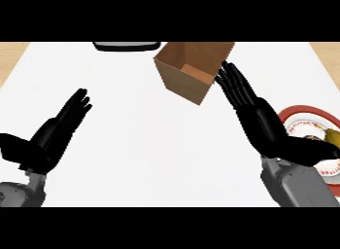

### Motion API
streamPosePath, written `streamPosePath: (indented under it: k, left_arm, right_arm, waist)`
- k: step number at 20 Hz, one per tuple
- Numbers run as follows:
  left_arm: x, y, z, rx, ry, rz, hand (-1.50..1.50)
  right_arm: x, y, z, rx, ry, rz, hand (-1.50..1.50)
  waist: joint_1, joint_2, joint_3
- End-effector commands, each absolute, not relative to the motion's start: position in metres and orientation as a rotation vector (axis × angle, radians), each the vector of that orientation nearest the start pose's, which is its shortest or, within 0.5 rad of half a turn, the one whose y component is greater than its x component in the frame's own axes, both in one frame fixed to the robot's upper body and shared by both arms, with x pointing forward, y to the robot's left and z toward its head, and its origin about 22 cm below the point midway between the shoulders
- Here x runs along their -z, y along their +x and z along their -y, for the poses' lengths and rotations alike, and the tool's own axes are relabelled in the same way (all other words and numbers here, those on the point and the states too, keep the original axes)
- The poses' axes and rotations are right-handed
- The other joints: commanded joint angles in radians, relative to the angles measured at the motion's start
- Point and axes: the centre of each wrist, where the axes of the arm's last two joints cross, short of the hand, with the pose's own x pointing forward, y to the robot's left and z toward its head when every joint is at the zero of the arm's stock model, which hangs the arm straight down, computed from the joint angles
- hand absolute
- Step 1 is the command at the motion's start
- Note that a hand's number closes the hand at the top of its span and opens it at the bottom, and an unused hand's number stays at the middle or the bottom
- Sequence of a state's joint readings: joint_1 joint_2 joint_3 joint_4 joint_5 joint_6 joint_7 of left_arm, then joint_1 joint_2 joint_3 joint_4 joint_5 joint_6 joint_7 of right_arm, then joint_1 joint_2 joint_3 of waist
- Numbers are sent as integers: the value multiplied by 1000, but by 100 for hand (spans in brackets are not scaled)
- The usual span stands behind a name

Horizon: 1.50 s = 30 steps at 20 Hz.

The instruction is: Pick the cupcake from the plate and place it in the cardboard box

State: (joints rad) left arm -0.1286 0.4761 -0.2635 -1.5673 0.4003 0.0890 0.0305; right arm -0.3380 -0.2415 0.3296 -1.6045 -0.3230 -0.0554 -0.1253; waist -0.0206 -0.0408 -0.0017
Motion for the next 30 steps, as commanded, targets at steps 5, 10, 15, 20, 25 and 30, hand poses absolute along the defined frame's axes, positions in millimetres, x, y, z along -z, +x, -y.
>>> streamPosePath:
  k: [5,10,15,20,25,30]
  left_arm:
    - [-39,255,-351,208,515,1449,0]
    - [-37,250,-372,191,618,1392,0]
    - [-25,251,-369,197,649,1382,0]
    - [-33,261,-359,225,631,1390,0]
    - [-22,265,-351,215,630,1398,0]
    - [-24,268,-356,247,612,1388,0]
  right_arm:
    - [-47,270,315,-188,180,1730,-150]
    - [-50,247,390,-816,-274,1561,-150]
    - [-2,207,453,-395,-10,1813,-150]
    - [-25,207,512,-595,-111,1859,-150]
    - [-53,205,537,-979,-294,1636,-150]
    - [-77,247,529,-1174,-297,1491,-150]
  waist:
    - [-2,51,10]
    - [-10,60,10]
    - [1,57,12]
    - [38,52,8]
    - [51,55,7]
    - [65,53,5]
